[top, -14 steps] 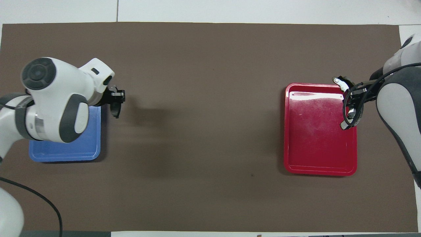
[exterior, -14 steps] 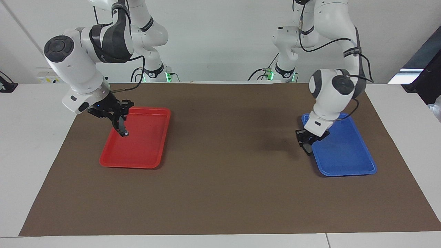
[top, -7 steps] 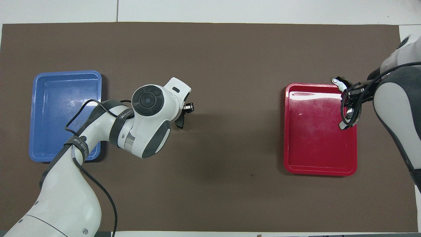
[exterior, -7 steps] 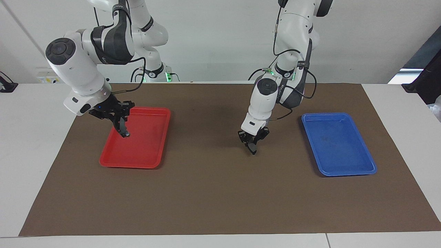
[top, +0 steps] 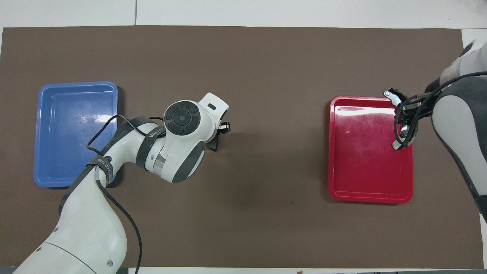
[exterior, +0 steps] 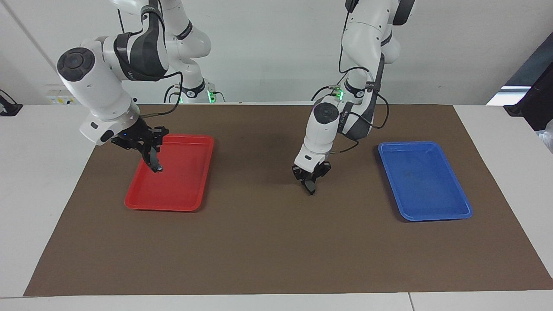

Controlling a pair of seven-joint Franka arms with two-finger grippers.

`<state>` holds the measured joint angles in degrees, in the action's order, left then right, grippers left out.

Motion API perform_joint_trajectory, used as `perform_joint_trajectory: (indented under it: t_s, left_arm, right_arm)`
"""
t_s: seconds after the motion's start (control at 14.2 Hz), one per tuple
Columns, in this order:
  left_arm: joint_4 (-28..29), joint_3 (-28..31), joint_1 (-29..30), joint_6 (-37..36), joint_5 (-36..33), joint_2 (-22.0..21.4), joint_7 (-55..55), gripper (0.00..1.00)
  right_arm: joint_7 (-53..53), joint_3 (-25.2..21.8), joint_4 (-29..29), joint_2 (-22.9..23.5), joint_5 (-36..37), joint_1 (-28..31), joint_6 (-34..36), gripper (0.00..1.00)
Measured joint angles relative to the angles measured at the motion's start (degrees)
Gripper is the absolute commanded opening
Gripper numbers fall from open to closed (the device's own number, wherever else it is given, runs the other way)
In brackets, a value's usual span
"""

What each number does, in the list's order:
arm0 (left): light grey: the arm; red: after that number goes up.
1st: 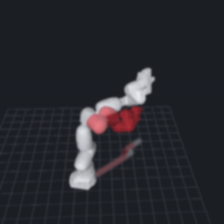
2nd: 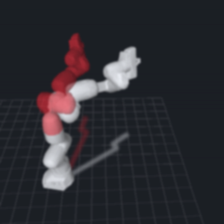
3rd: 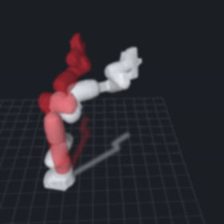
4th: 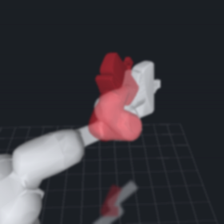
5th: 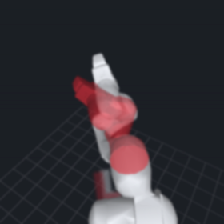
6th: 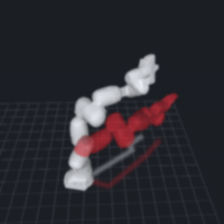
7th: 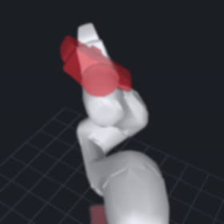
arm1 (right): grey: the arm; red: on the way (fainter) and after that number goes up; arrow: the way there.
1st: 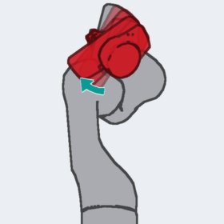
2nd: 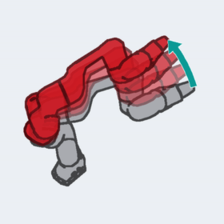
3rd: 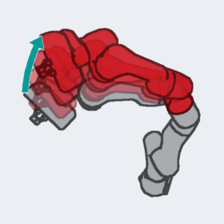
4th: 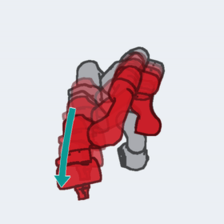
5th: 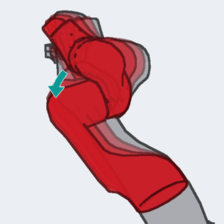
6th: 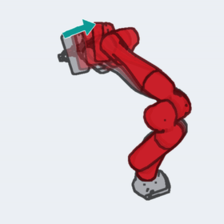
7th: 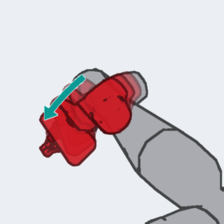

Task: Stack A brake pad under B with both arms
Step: 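Carry the small pad to the table center while the right gripper lifts the curved pad, then set the small pad down with the left gripper while the right gripper approaches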

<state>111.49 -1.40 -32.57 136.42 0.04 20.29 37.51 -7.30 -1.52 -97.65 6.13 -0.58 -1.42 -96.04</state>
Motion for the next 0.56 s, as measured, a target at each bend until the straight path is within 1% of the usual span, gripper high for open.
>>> perform_joint_trajectory:
  t_s: [0.35,0.42,0.56]
  left_arm:
    - [-0.82,0.82,0.57,0.08,0.00,-0.89,-2.03,0.99]
    - [-1.05,1.06,1.46,0.06,0.00,-1.74,-2.43,0.99]
    - [-1.13,1.35,4.36,-1.58,-0.01,-4.37,-4.79,0.99]
  right_arm:
    - [-0.13,0.27,0.04,0.00,-0.08,-0.87,-0.28,0.00]
    - [0.00,0.57,0.06,0.03,-0.22,-2.34,-1.13,0.00]
    - [4.36,1.06,0.14,0.28,-0.33,-7.80,-3.33,0.00]
